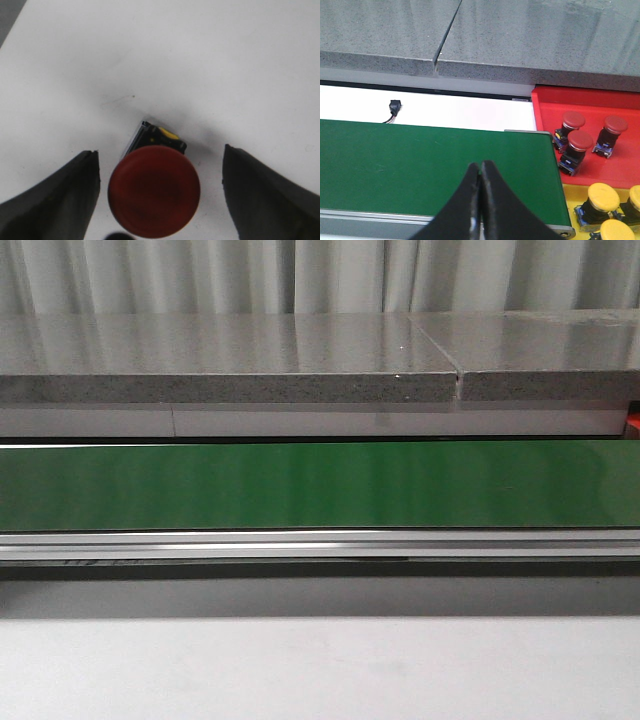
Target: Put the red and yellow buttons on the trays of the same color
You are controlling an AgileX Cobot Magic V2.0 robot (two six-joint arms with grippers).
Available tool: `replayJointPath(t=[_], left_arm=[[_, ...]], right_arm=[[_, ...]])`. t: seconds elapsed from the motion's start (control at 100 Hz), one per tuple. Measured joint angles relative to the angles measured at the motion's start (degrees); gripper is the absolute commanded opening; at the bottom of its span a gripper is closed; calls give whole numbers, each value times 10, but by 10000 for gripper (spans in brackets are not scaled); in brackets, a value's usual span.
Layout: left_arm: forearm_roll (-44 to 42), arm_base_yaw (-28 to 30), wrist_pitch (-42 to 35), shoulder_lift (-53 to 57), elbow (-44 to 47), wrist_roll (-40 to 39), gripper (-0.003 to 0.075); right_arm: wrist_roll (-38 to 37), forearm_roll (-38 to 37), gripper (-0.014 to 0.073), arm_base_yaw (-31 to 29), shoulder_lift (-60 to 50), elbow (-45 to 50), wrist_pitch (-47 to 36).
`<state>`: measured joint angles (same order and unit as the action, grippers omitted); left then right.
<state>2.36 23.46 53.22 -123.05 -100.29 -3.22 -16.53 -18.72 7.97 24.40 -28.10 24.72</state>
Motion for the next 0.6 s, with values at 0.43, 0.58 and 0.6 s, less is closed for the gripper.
replayJointPath(t=[0.43, 0.58, 0.6], left_arm=[[0, 0, -14, 1, -1, 4, 167], [-1, 0, -16, 29, 3, 9, 167], [-1, 0, -18, 36, 7, 8, 167]], right_arm=[[-1, 0, -65, 0, 0, 0, 1], [-1, 0, -65, 0, 0, 0, 2], [-1, 0, -65, 0, 0, 0, 2]])
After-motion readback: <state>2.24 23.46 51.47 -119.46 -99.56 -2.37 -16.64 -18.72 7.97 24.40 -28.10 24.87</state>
